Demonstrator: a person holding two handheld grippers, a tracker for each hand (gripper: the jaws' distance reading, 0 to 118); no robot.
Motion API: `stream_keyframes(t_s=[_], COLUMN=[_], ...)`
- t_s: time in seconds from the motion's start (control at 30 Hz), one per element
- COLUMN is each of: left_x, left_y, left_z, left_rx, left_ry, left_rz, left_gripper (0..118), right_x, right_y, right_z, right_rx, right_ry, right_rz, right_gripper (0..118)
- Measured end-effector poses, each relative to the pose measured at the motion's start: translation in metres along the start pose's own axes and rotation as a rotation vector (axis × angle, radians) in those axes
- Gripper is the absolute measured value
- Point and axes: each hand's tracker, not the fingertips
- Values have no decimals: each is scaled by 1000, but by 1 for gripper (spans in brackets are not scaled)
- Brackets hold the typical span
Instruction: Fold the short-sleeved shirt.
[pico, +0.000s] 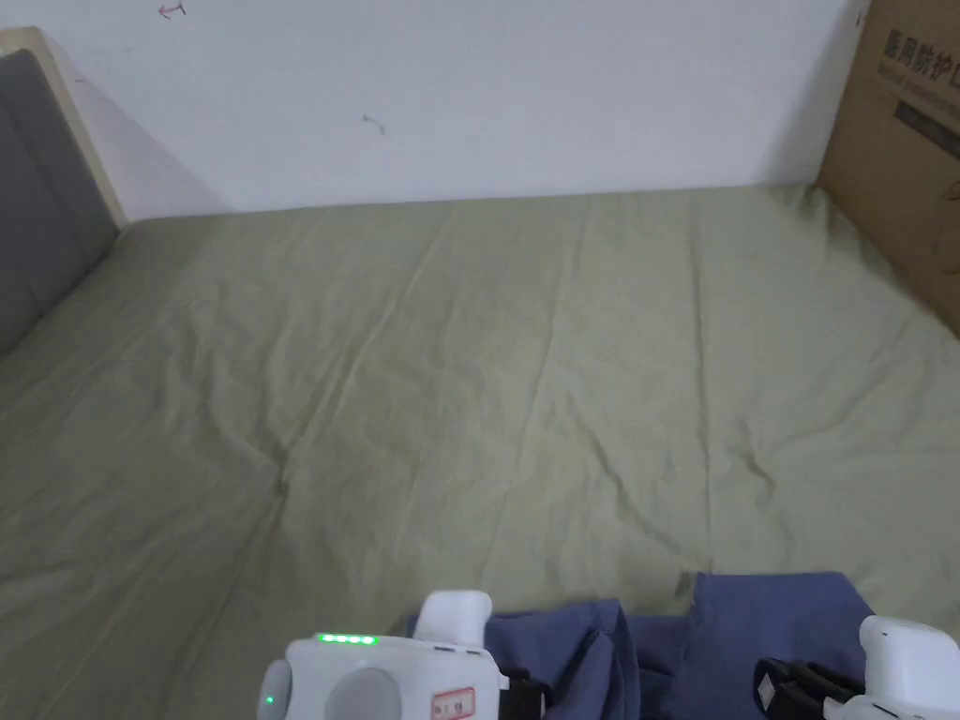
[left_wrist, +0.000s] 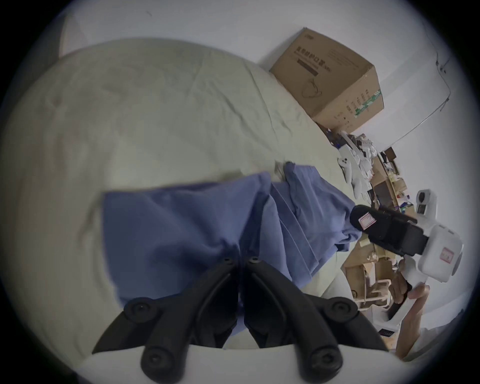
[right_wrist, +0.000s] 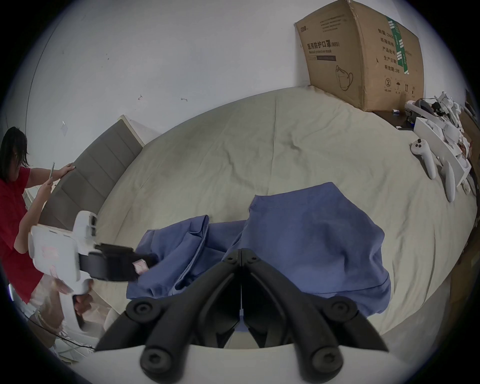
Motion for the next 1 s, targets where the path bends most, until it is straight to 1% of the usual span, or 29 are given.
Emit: stream_keyframes(t_s=[0.07,0.13,0.17,0.23,0.3,0.47,0.5,0.53,0.57,0.6,0.63,0.77,0.83,0.9,1.0], left_x=[9,19,24,35,39,23,13,4,-10,-24,-39,-88,-105,-120,-129], left_y=[-5,-10,-11,-10,-9,-9,-10,-12,-15,-17,-20,-35,-43,-50,-56], left_z=[-15,-26,-26,-24,-20,6,15,23,33,41,48,73,75,69,57], left_rx=[-35,-79,-79,-65,-59,-12,14,34,53,67,73,129,168,154,154], left_ry=[2,-27,-38,-58,-91,-223,-237,-240,-239,-234,-212,-118,-141,-187,-236], left_rz=[-23,-17,-33,-112,-134,-45,-10,22,60,99,127,264,324,392,432], left_gripper=[3,3,3,3,3,4,7,14,29,49,53,54,56,62,64], right_x=[0,0,0,0,0,-6,-8,-7,-7,-9,-10,-17,-19,-23,-30], right_y=[1,2,3,4,5,5,5,5,5,5,6,6,6,6,7], right_z=[1,3,5,8,8,11,11,11,10,10,10,8,6,5,4], right_rx=[0,-1,2,9,11,11,10,10,10,11,11,10,9,2,-3], right_ry=[-4,-7,-10,-17,-20,-26,-25,-28,-30,-30,-30,-29,-27,-25,-25], right_rz=[-3,-3,-2,-2,-1,-1,4,11,19,25,28,34,34,39,54], right_gripper=[0,0,0,0,0,0,0,0,0,0,0,0,0,0,0])
